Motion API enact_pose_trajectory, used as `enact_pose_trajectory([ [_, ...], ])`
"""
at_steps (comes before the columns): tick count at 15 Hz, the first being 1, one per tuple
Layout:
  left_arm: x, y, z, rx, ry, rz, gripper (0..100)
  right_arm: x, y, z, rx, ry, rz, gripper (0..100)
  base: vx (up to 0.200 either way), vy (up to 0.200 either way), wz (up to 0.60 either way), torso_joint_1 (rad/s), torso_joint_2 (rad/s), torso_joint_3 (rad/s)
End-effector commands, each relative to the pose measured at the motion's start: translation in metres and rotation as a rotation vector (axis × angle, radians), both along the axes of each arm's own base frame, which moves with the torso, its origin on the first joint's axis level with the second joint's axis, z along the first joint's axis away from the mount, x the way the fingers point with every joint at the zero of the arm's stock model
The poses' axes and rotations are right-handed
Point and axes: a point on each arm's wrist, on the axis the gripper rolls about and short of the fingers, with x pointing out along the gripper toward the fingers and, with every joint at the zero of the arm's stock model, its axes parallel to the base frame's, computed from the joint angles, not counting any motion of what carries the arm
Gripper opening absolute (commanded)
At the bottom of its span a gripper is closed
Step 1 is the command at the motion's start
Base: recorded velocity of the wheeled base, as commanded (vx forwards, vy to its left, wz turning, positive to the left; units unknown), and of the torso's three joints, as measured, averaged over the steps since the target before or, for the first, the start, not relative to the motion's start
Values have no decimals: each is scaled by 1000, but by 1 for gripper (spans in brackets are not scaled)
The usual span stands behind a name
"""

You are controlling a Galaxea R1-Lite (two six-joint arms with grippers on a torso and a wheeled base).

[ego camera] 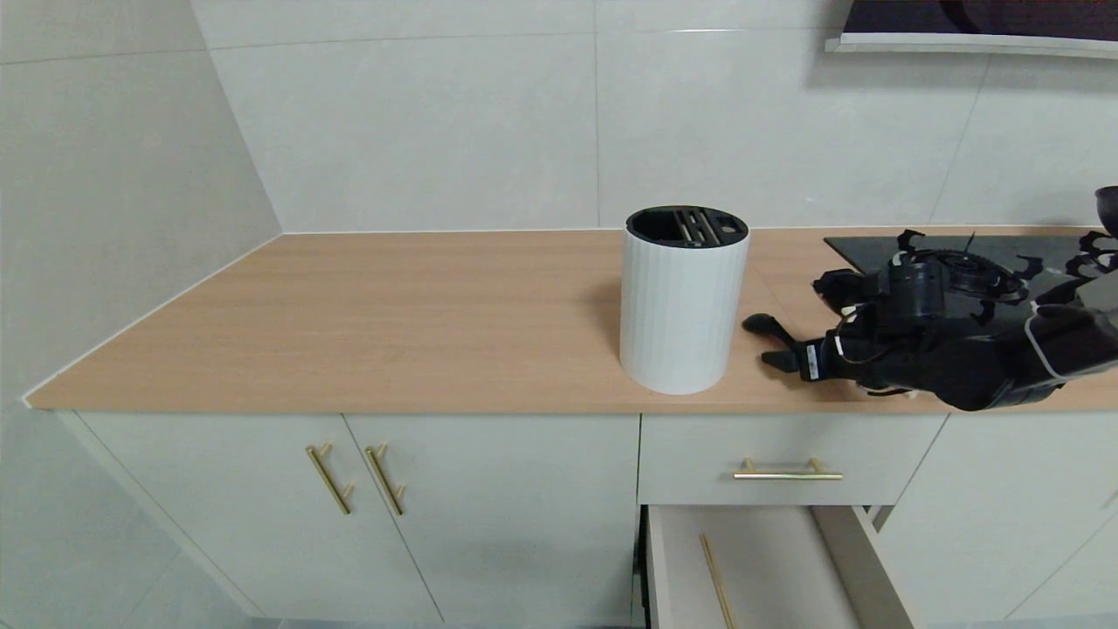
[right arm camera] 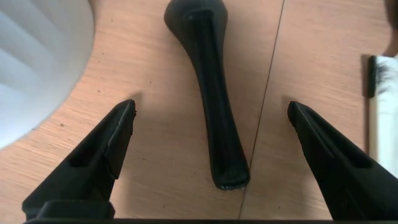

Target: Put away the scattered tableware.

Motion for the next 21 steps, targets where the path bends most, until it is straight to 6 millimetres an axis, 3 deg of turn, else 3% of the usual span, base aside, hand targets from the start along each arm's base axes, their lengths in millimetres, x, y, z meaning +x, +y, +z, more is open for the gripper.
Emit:
enact_pose_trajectory([
  [1, 0, 0, 0, -1, 1, 0, 100, 0, 1, -2, -2, 3, 1, 100, 0, 0, 0, 0, 0, 0],
  [2, 0, 0, 0, -1, -1, 0, 100, 0, 0, -2, -3, 4, -2, 0, 0, 0, 0, 0, 0, 0],
  [8, 0, 0, 0, -1, 1, 2, 100, 0, 0, -6, -5, 15, 0, 0, 0, 0, 0, 0, 0, 0],
  [11, 0, 0, 0, -1, -1, 0, 100, -6, 1, 9, 2, -4, -3, 0, 0, 0, 0, 0, 0, 0],
  [15, 0, 0, 0, -1, -1, 0, 100, -49, 21, 38, -25, 137, -86, 0, 0, 0, 0, 0, 0, 0],
  [21, 0, 0, 0, -1, -1, 0, 100, -116, 27, 48, 30, 233, -198, 0, 0, 0, 0, 0, 0, 0],
])
